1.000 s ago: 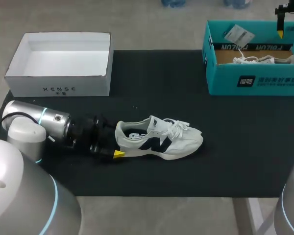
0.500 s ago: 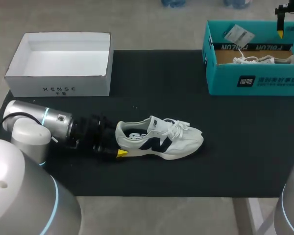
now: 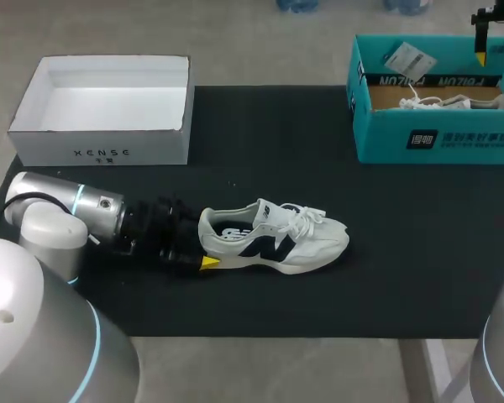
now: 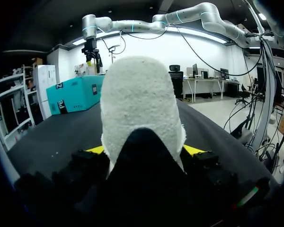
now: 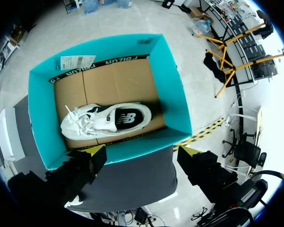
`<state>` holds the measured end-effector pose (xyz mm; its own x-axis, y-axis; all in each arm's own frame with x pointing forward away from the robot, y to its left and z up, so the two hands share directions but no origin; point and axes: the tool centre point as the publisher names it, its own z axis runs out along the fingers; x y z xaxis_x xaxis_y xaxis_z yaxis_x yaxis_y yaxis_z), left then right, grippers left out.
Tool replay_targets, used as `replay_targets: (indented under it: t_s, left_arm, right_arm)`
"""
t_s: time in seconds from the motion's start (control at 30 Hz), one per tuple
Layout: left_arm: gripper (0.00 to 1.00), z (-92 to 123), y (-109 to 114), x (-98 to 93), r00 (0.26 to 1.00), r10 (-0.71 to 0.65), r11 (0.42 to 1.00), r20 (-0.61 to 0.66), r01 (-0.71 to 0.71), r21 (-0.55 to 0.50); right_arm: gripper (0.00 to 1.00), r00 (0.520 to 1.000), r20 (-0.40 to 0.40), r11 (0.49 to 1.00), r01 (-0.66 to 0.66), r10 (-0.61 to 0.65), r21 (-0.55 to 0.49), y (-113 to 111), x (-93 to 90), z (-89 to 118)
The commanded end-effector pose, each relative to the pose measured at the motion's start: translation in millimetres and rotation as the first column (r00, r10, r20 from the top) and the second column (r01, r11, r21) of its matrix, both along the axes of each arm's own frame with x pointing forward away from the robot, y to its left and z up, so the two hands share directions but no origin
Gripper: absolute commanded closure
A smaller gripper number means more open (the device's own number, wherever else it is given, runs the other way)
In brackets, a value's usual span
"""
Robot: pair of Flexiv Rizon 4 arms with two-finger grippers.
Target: Take the shoe out of the shoebox, open the shoe tongue, remove and reinsert the insole, then place the shoe into the shoebox
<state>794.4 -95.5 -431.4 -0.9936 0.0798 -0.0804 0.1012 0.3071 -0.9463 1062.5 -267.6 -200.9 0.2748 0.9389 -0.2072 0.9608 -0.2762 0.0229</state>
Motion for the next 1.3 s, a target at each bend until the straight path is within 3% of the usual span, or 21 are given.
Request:
replay_targets:
  t_s: [0.03,0.17,0.27,0.43,0.67,0.9,1.07,1.3]
  left_arm:
    - [1.0,-1.3,-1.5,-1.7,1.0,0.002,1.0,0.001,-0.002,0.002]
    - [1.0,-1.3,-1.5,-1.7,1.0,0.002,1.0,0.001,-0.002,0.002]
    - [1.0,-1.3,-1.5,-1.7,1.0,0.002,1.0,0.001,-0.002,0.002]
    - [1.0,-1.3,-1.5,-1.7,1.0,0.002,1.0,0.001,-0.002,0.002]
    - [1.0,-1.3,-1.5,-1.7,1.0,0.002,1.0,0.001,-0.002,0.002]
    - [1.0,-1.3,-1.5,-1.7,1.0,0.002,1.0,0.001,-0.002,0.002]
    - [1.0,-1.3,-1.5,-1.7,1.0,0.002,1.0,0.001,-0.002,0.002]
    - [1.0,-1.3,-1.5,-1.7,1.0,0.002,1.0,0.001,-0.002,0.002]
  right_arm:
    - [0.0,1.0,0.001,1.0,0.001,-0.001,0.001,-0.1,-0.3,0.1]
    - [0.0,1.0,0.001,1.0,0.001,-0.001,0.001,-0.1,-0.3,0.1]
    - [0.0,0.999,0.0,0.999,0.045,-0.045,0.0,24.2,-7.2,8.5]
    - [0.0,0.996,0.001,0.994,0.088,-0.088,0.059,88.5,-29.4,5.5]
    - [0.0,0.993,-0.009,0.988,0.119,-0.119,0.097,177.1,-64.4,-15.4]
    - [0.0,0.99,-0.034,0.983,0.137,-0.134,0.126,239.5,-92.0,-40.1]
    - [0.0,0.988,-0.053,0.982,0.152,-0.147,0.109,269.8,-99.1,-47.0]
    - [0.0,0.981,-0.085,0.978,0.182,-0.174,0.102,271.2,-97.4,-49.2]
